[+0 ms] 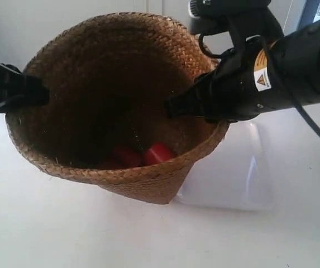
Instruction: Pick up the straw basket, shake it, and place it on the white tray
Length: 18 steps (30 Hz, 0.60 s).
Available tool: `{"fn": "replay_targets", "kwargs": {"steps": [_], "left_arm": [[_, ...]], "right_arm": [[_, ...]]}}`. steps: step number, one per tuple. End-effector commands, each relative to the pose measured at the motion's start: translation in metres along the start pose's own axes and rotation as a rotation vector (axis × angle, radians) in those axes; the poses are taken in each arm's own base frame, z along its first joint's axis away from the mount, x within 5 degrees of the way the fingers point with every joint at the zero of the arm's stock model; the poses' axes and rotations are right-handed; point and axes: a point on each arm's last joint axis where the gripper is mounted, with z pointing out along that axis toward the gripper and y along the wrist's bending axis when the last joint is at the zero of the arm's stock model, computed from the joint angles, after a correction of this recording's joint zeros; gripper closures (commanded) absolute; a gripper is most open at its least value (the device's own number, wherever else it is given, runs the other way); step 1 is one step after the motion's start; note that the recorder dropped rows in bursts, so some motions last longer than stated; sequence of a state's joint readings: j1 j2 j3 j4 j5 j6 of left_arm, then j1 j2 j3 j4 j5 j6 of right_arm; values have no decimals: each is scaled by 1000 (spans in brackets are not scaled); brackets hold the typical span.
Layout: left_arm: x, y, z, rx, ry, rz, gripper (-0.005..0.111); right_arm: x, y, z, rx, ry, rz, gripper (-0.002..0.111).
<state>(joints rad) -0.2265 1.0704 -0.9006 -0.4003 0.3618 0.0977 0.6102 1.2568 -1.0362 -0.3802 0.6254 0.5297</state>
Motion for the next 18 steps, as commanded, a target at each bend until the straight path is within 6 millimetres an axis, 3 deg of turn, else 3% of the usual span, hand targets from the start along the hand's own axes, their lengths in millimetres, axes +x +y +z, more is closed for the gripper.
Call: {"fn": "replay_targets", "kwargs": {"steps": [1, 4, 7, 9, 10, 11, 12, 14, 16, 18], "left_arm": [[-3, 3, -3, -26, -58, 51, 107], [-11, 0, -9, -26, -99, 61, 107], [-35, -20, -55, 40, -206, 91, 107], [-48, -32, -92, 57, -328, 161, 107], [-44, -31, -94, 45, -346, 190, 107], [-32, -23, -76, 18, -300, 195, 107], [-16, -12, -49, 2, -210, 162, 107], [3, -3, -24, -2, -97, 38, 107], [1, -6, -25, 6, -124, 54, 107], [-8, -9, -36, 3, -210, 77, 107]], "right_arm": [[5, 0, 4, -11, -44, -64, 108], [-2, 0, -2, -18, -77, -51, 108], [-34, -9, -61, -10, -181, -34, 108], [-43, -14, -100, -52, -273, 25, 108], [-38, -13, -102, -78, -326, 17, 108], [-29, -11, -87, -92, -343, -12, 108], [-7, -7, -48, -85, -282, -56, 108], [15, -10, -12, -24, -106, 29, 108], [16, -9, -12, -6, -40, 67, 108], [5, -6, -28, -46, -109, 47, 108]]}}
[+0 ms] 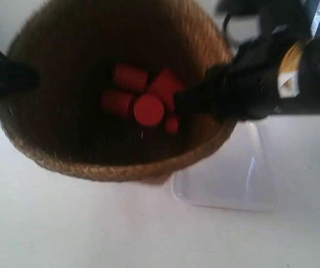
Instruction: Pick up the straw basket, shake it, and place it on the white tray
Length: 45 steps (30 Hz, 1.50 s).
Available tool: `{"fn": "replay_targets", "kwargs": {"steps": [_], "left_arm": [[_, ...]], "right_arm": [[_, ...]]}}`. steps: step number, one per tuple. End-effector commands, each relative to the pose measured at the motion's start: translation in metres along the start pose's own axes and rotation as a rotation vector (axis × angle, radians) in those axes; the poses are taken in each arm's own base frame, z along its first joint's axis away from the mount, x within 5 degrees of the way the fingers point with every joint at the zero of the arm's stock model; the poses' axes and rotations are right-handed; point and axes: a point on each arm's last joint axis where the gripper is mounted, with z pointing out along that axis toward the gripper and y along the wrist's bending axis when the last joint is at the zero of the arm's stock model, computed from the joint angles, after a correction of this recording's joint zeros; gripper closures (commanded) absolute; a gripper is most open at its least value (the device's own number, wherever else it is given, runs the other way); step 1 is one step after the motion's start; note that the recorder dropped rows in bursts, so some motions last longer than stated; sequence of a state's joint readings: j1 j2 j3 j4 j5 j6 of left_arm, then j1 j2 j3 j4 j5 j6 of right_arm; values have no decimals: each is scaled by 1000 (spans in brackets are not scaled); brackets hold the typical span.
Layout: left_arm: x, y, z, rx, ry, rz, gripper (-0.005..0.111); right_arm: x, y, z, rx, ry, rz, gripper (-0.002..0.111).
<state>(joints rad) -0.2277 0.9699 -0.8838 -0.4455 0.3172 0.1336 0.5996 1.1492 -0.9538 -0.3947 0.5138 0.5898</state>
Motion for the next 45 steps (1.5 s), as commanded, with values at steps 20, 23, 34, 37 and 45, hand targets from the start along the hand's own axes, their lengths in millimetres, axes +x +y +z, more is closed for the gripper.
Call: {"fn": "replay_targets", "kwargs": {"steps": [20, 23, 34, 37, 45], "left_arm": [[2, 0, 3, -5, 49, 70, 107], [3, 4, 18, -6, 72, 25, 107], [-33, -11, 2, 57, -18, 12, 107], [-61, -28, -43, 93, -193, 105, 107], [-21, -8, 9, 43, -40, 83, 107]], "right_arm": [[1, 1, 2, 26, 83, -69, 108], [7, 3, 17, 34, 136, -69, 108], [-29, 6, -12, 20, 61, -56, 108], [-56, 10, -64, -73, -118, -48, 108], [-12, 18, 22, -36, 70, -106, 108]]}}
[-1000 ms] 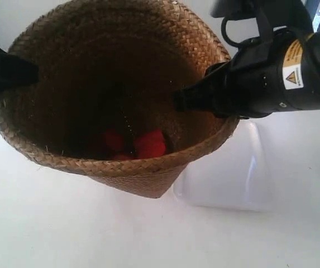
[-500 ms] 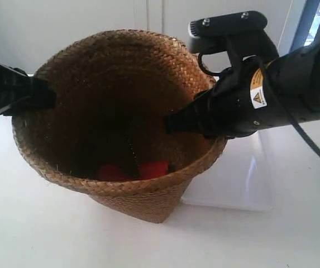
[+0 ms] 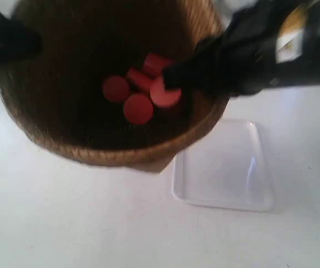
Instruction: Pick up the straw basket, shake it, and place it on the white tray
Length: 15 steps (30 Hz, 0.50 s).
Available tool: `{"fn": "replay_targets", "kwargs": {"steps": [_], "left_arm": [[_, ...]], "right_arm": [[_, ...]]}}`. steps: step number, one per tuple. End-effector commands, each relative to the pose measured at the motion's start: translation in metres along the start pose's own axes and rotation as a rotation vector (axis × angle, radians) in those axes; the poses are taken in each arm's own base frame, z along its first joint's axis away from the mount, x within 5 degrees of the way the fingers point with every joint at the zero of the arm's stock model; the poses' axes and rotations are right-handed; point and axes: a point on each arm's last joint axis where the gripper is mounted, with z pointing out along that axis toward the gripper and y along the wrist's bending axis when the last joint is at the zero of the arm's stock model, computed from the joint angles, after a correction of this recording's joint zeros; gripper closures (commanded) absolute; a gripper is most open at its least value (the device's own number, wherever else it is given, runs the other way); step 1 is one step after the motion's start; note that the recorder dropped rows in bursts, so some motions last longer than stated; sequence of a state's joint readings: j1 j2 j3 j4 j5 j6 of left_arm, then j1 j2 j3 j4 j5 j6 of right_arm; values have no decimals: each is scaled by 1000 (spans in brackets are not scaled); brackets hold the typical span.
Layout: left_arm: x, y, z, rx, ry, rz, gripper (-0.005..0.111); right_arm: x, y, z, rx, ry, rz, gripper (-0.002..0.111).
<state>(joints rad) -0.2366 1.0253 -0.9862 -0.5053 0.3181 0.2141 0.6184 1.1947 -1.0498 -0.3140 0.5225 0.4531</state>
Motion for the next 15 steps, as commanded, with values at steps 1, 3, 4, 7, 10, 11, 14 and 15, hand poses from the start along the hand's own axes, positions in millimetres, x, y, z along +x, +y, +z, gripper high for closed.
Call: {"fn": "replay_targets", "kwargs": {"steps": [1, 3, 4, 7, 10, 11, 14, 15], "left_arm": [[4, 0, 5, -2, -4, 40, 107], [4, 0, 4, -3, -8, 43, 107], [4, 1, 6, -3, -2, 42, 107], [7, 3, 13, -5, 26, 35, 107], [11, 5, 21, -3, 64, 29, 107], [12, 5, 23, -2, 75, 27, 107], [12, 5, 24, -1, 80, 27, 107], [14, 5, 24, 6, 98, 28, 107]], "right_arm": [[6, 4, 20, 18, 81, -38, 108], [4, 3, 19, 25, 76, -49, 108], [4, 3, 19, 25, 76, -49, 108], [6, 2, 20, 35, 95, -47, 108], [9, 1, 20, 43, 114, -40, 108], [14, 0, 21, 55, 137, -30, 108], [27, -4, 27, 89, 178, -24, 108], [30, -4, 29, 85, 179, -25, 108]]}}
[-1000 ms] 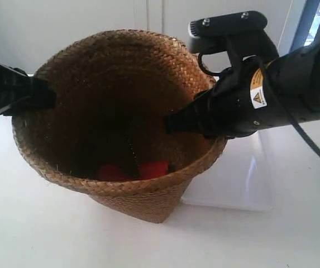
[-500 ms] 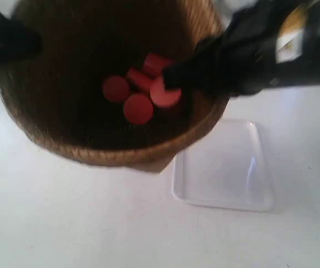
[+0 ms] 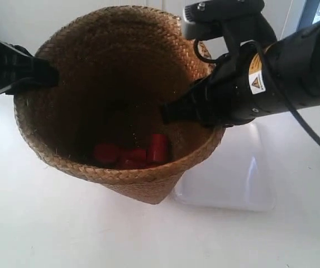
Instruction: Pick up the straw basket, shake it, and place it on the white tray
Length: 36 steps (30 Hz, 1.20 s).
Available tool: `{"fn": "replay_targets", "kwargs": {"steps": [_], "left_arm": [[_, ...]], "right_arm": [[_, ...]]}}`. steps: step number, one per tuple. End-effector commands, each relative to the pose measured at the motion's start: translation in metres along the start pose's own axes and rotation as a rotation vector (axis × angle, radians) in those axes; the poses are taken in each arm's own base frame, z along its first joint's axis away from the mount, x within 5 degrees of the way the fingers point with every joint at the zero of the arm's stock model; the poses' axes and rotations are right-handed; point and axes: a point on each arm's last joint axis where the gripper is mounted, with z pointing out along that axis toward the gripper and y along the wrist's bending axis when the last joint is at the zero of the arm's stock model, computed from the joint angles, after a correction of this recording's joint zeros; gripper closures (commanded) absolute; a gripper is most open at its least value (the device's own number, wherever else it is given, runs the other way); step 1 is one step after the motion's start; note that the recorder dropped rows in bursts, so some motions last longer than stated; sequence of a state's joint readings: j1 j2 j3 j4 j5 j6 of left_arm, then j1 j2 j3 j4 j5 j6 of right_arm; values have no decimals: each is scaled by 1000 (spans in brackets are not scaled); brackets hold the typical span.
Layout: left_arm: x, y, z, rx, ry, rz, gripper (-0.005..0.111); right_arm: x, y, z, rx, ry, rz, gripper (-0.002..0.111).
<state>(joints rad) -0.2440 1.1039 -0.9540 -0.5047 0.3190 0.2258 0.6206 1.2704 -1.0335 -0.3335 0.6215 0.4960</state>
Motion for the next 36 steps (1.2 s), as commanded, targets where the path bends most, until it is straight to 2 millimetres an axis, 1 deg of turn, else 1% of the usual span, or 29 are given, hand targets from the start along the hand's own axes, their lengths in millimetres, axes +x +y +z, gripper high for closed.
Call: {"fn": "replay_targets", "kwargs": {"steps": [1, 3, 4, 5, 6, 7, 8, 9, 10, 11, 12, 13, 14, 15, 17, 19, 21, 22, 24, 36], "left_arm": [[1, -3, -3, 14, 7, 43, 107], [8, -1, 1, 8, 28, 50, 107], [7, -2, -2, 17, 32, 84, 107], [-8, -12, -20, 48, -6, 125, 107], [-28, -24, -47, 73, -90, 159, 107], [-44, -36, -77, 98, -194, 177, 107], [-47, -38, -83, 97, -229, 191, 107], [-39, -35, -74, 82, -219, 220, 107], [-26, -27, -54, 66, -160, 213, 107], [-5, -14, -26, 56, -40, 57, 107], [-3, -11, -23, 49, -19, 12, 107], [-5, -11, -23, 51, -31, 35, 107], [-8, -13, -27, 52, -51, 57, 107], [-12, -13, -29, 46, -73, 67, 107], [-11, -13, -29, 48, -68, 67, 107], [-10, -13, -28, 52, -55, 67, 107], [-10, -13, -28, 53, -53, 67, 107], [-9, -14, -28, 57, -43, 70, 107], [-7, -14, -28, 60, -18, 81, 107], [-2, -14, -26, 69, 40, 95, 107]], "right_arm": [[9, 0, 7, 11, 2, -24, 108], [8, 1, 12, 3, -4, -25, 108], [-4, 1, 0, 8, -33, -22, 108], [-23, -2, -25, 23, -78, -33, 108], [-43, -7, -63, 27, -156, -33, 108], [-56, -9, -99, -17, -264, 16, 108], [-57, -8, -110, -62, -328, 34, 108], [-50, -5, -100, -91, -353, 20, 108], [-39, -2, -82, -102, -334, 3, 108], [-11, 0, -31, -61, -146, -17, 108], [-4, 0, -21, -32, -67, -13, 108], [-4, -1, -18, -8, -13, -9, 108], [-6, -1, -22, -10, -25, -7, 108], [-12, -1, -31, -29, -89, -9, 108], [-13, -1, -33, -38, -112, -8, 108], [-7, -2, -29, -24, -77, -15, 108], [1, -2, -21, -20, -50, -22, 108], [6, -2, -14, -14, -21, -28, 108], [11, -2, -7, -11, 3, -21, 108], [12, -1, -5, -19, -4, -19, 108]]}}
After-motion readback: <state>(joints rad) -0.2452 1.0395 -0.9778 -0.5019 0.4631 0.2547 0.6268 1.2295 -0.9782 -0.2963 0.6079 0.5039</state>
